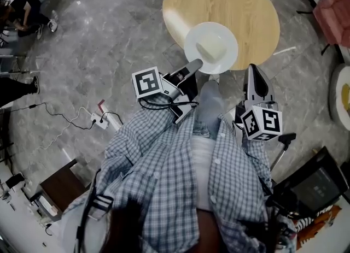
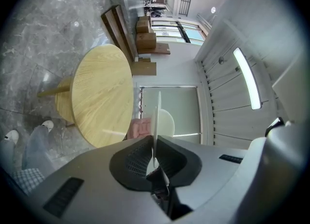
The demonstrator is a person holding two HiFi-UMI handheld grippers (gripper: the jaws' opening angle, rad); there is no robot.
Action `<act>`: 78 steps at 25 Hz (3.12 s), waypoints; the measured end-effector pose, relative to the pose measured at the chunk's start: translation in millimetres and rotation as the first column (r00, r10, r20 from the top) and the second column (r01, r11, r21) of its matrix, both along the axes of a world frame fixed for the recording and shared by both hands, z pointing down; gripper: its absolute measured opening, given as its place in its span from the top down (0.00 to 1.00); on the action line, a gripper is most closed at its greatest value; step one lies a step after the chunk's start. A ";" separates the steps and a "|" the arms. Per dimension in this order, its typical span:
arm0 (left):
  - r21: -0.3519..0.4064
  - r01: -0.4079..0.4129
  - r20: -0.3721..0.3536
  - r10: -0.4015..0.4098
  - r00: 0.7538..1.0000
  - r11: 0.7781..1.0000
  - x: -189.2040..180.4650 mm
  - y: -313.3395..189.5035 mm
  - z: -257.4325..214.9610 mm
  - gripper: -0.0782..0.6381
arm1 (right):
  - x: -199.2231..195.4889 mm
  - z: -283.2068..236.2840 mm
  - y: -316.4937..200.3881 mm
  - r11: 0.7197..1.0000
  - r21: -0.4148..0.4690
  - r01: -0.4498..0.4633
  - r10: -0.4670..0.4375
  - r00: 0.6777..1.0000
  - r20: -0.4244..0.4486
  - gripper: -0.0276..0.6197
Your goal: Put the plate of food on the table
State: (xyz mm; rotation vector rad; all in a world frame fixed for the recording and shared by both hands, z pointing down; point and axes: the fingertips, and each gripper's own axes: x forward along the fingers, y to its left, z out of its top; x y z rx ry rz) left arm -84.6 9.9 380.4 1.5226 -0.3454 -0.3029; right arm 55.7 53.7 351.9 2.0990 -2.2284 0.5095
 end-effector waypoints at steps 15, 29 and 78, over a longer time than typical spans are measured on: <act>-0.008 0.059 0.007 -0.059 0.998 0.998 46.1 -89.2 10.7 0.86 | 15.5 28.6 -106.1 0.973 -0.156 0.168 -0.155 0.983 0.093 0.87; -0.010 0.114 0.008 -0.113 0.994 0.993 88.8 -140.8 25.1 0.86 | 42.1 45.0 -160.6 0.937 -0.193 0.291 -0.173 0.867 0.468 0.87; -0.135 0.094 0.171 -0.070 0.983 0.986 123.9 -156.2 133.0 0.86 | 83.1 152.1 -180.5 0.869 -0.377 0.321 -0.047 0.812 0.582 0.87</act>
